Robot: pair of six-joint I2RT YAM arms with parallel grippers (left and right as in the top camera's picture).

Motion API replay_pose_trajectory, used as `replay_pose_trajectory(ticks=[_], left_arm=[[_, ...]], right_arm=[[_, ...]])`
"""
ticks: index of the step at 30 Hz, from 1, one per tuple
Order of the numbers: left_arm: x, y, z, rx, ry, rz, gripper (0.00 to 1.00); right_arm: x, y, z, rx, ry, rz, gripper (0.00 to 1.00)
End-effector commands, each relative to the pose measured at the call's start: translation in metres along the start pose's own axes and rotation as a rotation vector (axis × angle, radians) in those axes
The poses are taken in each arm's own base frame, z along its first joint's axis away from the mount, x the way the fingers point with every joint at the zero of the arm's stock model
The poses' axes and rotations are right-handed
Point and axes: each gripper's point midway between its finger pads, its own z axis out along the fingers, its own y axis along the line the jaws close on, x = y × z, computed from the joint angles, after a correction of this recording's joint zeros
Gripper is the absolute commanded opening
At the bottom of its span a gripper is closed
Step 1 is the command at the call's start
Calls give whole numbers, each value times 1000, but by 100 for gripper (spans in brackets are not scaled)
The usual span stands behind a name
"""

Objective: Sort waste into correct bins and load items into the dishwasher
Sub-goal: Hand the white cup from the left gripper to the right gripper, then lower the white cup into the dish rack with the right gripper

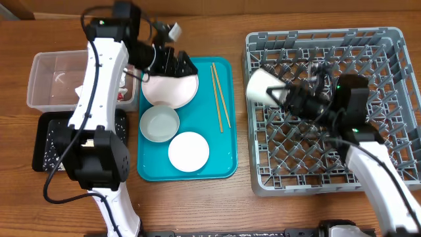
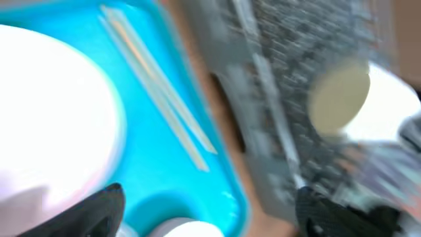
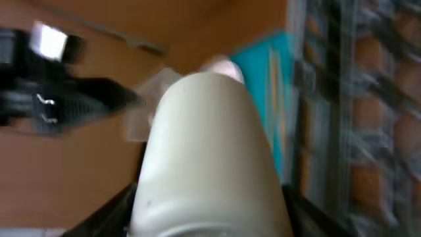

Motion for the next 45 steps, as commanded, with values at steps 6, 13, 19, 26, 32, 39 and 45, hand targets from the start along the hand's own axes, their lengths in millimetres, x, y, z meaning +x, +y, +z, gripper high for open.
replay_pose_trajectory(ticks=[6, 13, 19, 26, 32, 39, 45], left_arm=[[-38, 44, -34, -489, -148, -75, 95], [-38, 53, -39, -542, -149, -69, 100], [-38, 56, -41, -561, -149, -70, 100], [-37, 56, -41, -562, -145, -71, 100], [-35, 57, -41, -566, -140, -74, 100], [-34, 57, -42, -572, -122, -30, 100], [-47, 46, -66, -583, -182, -14, 100]], right_arm=[[2, 26, -79, 522, -65, -192, 28], [68, 10, -99, 775, 177, -153, 32], [105, -13, -94, 890, 370, -92, 32], [127, -37, -75, 938, 522, -44, 32], [139, -49, -65, 953, 589, -14, 54], [112, -25, -53, 883, 506, -51, 77], [69, 24, -40, 746, 380, -147, 78]])
